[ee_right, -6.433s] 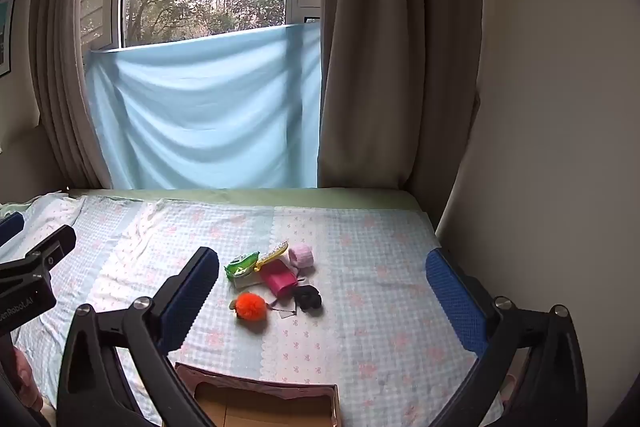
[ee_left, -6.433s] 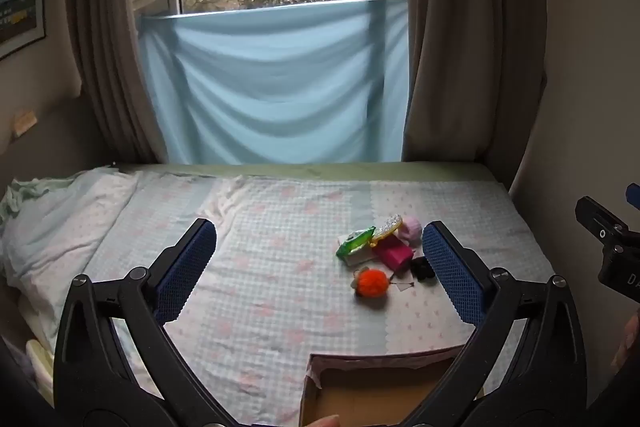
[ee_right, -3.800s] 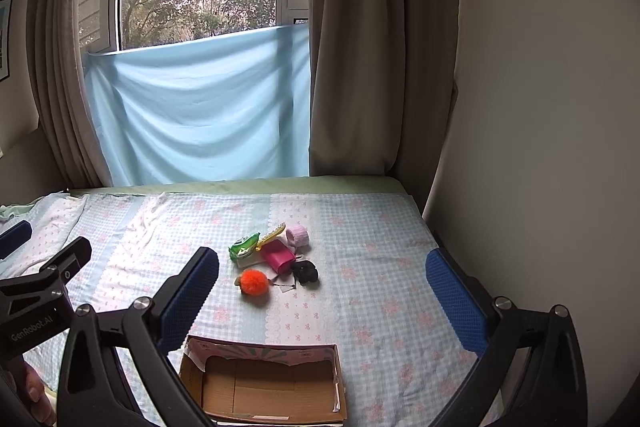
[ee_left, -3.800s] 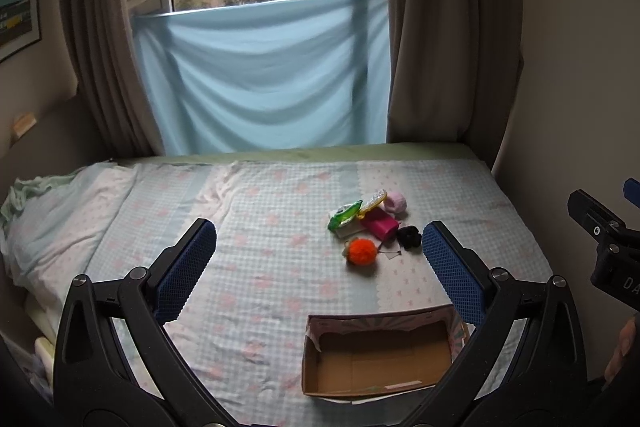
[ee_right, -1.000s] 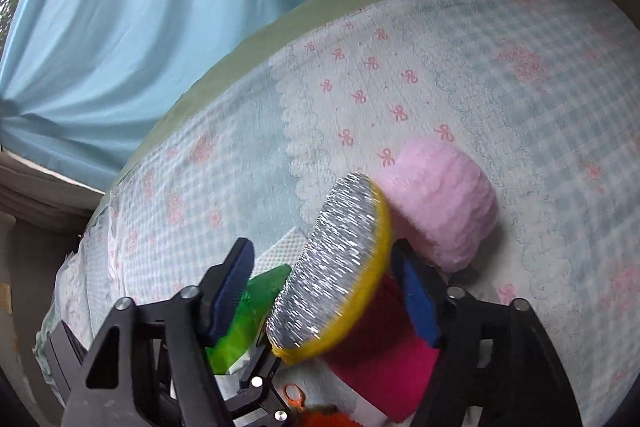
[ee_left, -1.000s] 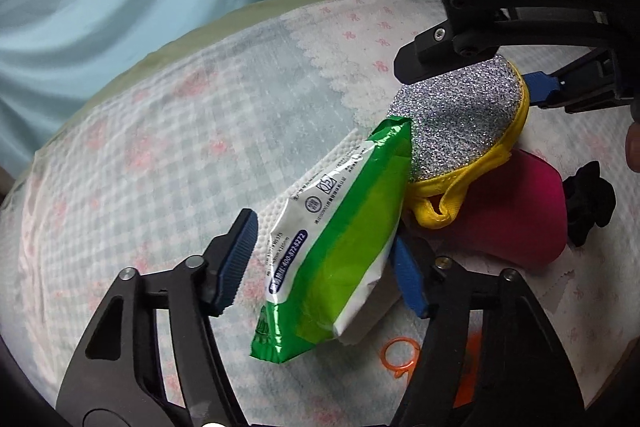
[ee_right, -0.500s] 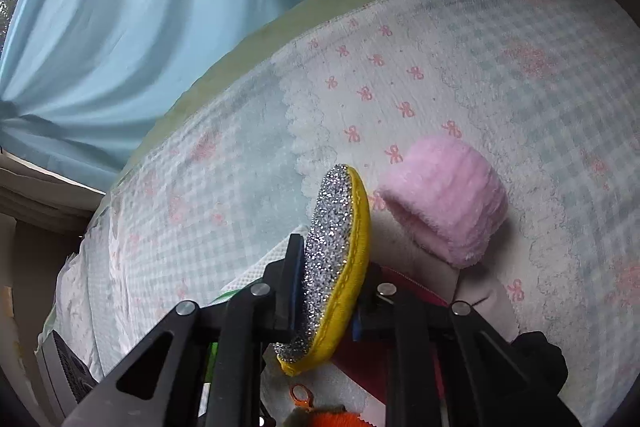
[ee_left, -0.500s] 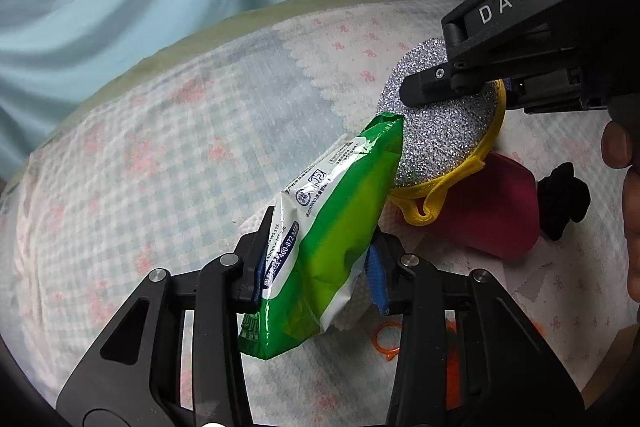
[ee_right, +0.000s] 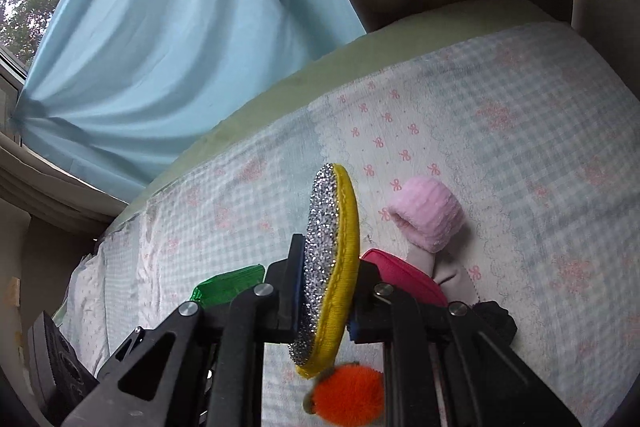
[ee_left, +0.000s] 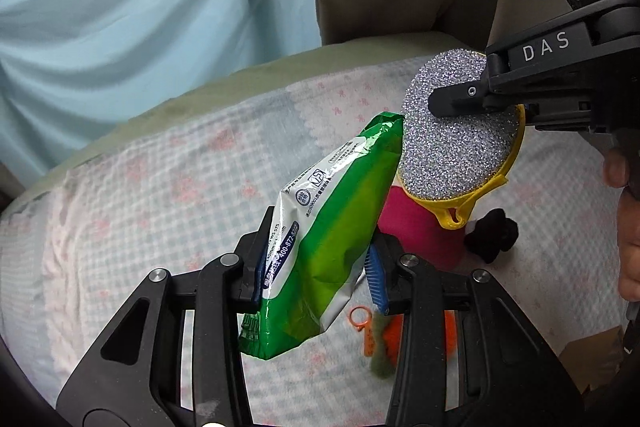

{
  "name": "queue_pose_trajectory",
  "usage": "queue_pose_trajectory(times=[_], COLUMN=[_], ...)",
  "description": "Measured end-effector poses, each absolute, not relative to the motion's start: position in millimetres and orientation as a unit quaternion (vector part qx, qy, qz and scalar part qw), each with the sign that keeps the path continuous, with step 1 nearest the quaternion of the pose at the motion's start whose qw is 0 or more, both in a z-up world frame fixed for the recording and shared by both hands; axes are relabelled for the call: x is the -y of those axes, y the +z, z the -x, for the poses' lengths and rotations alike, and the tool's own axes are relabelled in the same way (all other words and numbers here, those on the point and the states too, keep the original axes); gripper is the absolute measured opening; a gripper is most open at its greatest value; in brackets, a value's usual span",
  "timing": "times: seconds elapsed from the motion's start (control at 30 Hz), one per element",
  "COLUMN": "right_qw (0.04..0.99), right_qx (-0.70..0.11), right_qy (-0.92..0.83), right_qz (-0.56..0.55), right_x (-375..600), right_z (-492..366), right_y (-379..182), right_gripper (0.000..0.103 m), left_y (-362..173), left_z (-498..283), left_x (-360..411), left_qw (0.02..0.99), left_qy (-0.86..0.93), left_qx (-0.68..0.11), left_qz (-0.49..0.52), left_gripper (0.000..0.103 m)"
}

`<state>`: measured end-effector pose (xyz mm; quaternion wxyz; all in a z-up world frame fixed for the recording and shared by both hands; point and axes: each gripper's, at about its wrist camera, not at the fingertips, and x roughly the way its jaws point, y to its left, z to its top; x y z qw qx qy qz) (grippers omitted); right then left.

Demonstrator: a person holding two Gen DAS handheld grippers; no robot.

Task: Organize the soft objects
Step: 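Lift the wipe pack and sponge and carry both over the cardboard box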

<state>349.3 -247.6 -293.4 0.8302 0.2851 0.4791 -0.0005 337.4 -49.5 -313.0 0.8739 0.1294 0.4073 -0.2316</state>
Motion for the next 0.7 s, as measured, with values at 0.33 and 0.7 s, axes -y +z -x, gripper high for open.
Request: queue_pose_trajectory(times=[0.33,0.7], right_qw=[0.851,0.856], right_qx=[-0.449,-0.452], right_qy=[0.005,0.019], right_qz=[-0.273,-0.252], right_x=[249.7,242.4], right_z=[-270.3,-149.9], right_y=[-196.6,-133.5], right_gripper=[0.015,0.015], left_y=[-211.0,-125.6], left_z=[-266.9,-153.0], left_x=[40.6,22.7], left_qw=[0.888,0.896], left_qy=[-0.229,-0.212], left_qx=[-0.380,-0.376], left_qz=[-0.121,-0.103], left_gripper=[0.035,0.035])
